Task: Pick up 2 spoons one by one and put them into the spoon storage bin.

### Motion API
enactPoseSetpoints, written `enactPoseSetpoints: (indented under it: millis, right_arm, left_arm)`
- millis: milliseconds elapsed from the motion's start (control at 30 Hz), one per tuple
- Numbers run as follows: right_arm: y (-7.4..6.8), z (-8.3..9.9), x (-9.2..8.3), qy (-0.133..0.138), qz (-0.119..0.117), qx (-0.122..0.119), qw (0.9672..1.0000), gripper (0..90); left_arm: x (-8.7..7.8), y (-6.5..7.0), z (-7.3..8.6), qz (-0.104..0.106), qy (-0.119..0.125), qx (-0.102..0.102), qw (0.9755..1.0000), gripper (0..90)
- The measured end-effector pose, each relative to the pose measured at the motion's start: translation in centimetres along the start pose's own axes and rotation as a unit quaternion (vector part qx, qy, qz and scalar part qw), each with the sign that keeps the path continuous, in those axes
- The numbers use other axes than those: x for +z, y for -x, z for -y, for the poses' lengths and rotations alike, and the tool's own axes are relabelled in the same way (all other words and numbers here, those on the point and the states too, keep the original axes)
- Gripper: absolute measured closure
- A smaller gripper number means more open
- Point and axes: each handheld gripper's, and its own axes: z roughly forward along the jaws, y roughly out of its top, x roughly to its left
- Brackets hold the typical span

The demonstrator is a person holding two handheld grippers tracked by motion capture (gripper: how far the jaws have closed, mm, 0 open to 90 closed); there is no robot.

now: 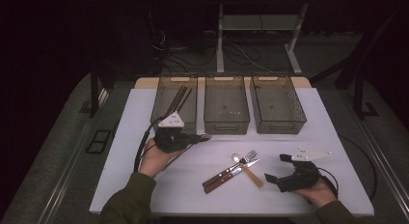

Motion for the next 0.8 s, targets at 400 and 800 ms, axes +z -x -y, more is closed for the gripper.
enactPoseSetpoints:
  millis: [400, 800]
  right_arm:
    - [-0.1, 0.1, 0.0, -0.002, -0.003, -0.004, 1.0, 2.3]
    - [-0.3, 0.0, 0.0, 0.0, -0.003, -0.005, 1.0, 2.3]
  left_arm:
    - [1.6, -1.2, -3.8, -0.012, 0.024, -0.007, 0.9996, 88.1]
    - [3.8, -2.4, -8.3, -0.027, 0.049, -0.004, 0.9984, 88.2]
